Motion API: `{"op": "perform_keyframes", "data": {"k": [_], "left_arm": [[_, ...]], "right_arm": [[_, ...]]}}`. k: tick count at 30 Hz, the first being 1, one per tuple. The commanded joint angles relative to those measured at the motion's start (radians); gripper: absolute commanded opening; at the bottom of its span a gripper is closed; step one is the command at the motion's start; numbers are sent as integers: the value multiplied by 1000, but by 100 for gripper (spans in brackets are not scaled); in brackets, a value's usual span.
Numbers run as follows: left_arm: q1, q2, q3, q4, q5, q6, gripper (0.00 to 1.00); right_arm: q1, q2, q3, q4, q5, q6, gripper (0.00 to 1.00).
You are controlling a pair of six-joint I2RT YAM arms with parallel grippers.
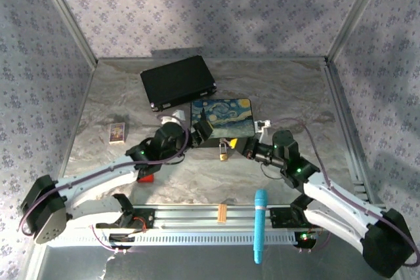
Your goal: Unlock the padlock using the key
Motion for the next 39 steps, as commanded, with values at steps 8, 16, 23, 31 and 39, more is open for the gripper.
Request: {"op": "perform_keyframes", "data": {"k": [8, 16, 23, 31, 39], "left_arm": [[-82, 296, 11, 155, 156, 227, 83], [-73, 489, 46, 317, 203, 262, 83], [-28, 560, 28, 362, 155, 187, 76], [-36, 658, -3, 531, 211, 116, 46], [-88, 683, -4, 517, 153, 113, 40]], "right_arm": [[-82, -113, 29, -483, 99, -203, 0], [-112, -120, 0, -447, 64, -203, 0], [-124, -124, -11, -429, 45, -194, 0], [-136, -114, -36, -403, 30, -180, 0], [-133, -42, -73, -276, 8, -124, 0]]}}
